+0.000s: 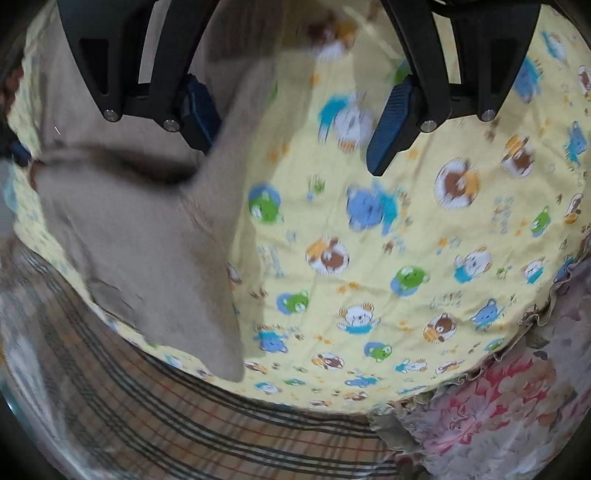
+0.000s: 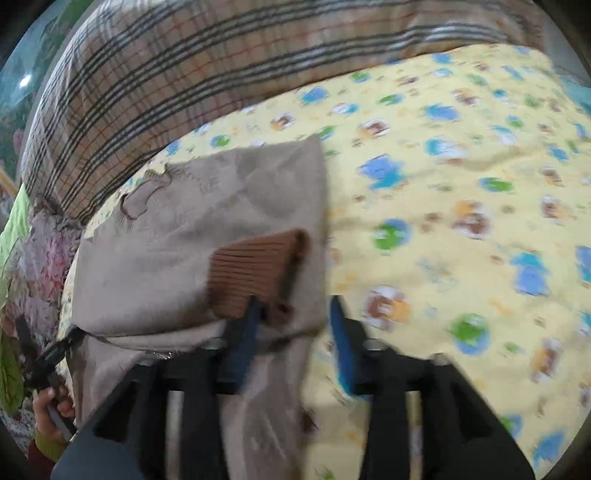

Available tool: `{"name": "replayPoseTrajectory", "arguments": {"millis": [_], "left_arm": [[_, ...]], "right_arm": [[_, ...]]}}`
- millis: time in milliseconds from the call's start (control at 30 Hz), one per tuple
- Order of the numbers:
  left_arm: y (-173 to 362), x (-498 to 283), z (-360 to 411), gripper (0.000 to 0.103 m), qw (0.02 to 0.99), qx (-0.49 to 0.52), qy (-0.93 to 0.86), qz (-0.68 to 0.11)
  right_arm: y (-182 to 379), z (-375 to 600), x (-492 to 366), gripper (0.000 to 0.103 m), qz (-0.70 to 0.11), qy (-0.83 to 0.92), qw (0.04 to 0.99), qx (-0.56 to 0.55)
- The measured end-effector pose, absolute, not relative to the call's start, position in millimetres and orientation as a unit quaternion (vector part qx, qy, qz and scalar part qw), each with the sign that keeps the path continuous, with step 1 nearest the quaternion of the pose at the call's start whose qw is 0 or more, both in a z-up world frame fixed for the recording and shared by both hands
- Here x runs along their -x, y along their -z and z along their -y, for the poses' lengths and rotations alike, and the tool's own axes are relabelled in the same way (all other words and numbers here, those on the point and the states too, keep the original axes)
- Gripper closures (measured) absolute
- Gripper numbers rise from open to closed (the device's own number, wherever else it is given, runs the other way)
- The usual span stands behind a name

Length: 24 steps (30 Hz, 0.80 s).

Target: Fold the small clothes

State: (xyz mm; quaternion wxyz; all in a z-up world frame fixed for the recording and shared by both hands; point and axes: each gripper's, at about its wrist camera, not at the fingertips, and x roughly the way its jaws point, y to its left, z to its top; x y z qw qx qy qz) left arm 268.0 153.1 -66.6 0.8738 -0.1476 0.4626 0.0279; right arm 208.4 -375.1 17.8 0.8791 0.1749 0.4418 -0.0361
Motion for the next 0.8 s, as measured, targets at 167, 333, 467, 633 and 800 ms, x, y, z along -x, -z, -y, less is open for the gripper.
{"name": "replayPoseTrajectory", "arguments": {"millis": [167, 333, 467, 633, 800], "left_arm": [[32, -255, -167, 0.028, 0.875, 0.209, 0.009, -0.436], [22, -323, -140, 0.027, 0.878, 0.168, 0.01, -0.448], [51, -379, -130, 0.027, 0.861, 0.142, -0.019, -0.488], [68, -395, -131, 0.027, 0.851, 0.173, -0.001, -0.497], [79, -396, -120, 0.036, 0.855, 0.151, 0.018, -0.496]], "right_arm": [[-57, 377, -207, 0.054, -0.397, 0.005, 0.898, -0.19], [-64, 338, -245, 0.054, -0.385, -0.059, 0.904, -0.179], [-48, 309, -289, 0.054, -0.414, -0.096, 0.891, -0.161], [-24, 285, -324, 0.054, -0.47, -0.144, 0.865, -0.102], [9, 251, -331, 0.068, -0.516, -0.172, 0.839, -0.019]]}}
